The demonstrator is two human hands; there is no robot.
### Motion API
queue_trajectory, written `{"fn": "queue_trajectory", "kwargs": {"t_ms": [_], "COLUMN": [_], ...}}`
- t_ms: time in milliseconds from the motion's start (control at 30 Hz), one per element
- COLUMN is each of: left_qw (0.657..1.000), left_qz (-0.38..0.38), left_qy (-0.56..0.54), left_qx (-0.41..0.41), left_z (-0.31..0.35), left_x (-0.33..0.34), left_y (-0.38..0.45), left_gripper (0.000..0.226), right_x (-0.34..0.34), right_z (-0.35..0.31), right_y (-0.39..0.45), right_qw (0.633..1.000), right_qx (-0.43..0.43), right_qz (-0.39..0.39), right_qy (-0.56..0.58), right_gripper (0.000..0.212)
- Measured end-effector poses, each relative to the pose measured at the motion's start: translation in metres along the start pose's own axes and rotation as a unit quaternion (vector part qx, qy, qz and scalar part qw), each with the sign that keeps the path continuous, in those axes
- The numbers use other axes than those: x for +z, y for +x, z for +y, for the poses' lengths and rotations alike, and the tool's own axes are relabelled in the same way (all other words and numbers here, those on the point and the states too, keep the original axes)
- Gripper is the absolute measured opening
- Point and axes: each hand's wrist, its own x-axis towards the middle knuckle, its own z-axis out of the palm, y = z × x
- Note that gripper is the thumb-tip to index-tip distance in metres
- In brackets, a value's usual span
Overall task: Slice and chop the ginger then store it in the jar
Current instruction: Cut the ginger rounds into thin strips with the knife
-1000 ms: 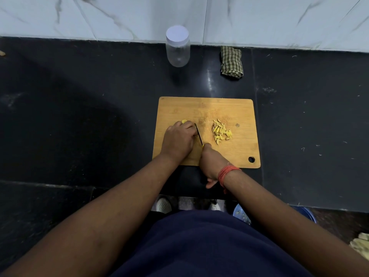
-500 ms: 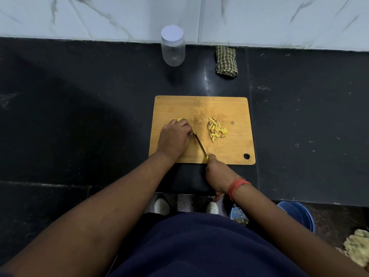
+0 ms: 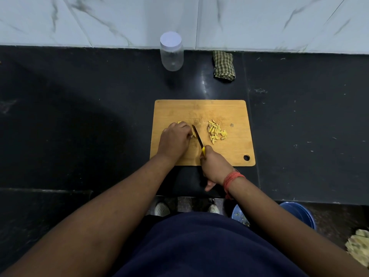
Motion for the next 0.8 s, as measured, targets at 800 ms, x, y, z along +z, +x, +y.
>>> {"fn": "queue_trajectory", "kwargs": {"t_ms": [800], "left_qw": [1.0], "left_qz": [0.003], "left_qy": [-0.021], "left_qx": [-0.005], "left_z": [-0.003], "left_x": [0.004], "left_y": [0.0], "left_gripper": [0.005], "right_x": [0.007], "right_z": [-0.01], "right_y": [0.021], "right_qw": [0.998], "right_qx": [0.05], "right_qz": [-0.03], "right_qy": [0.015], "right_gripper": [0.043]}}
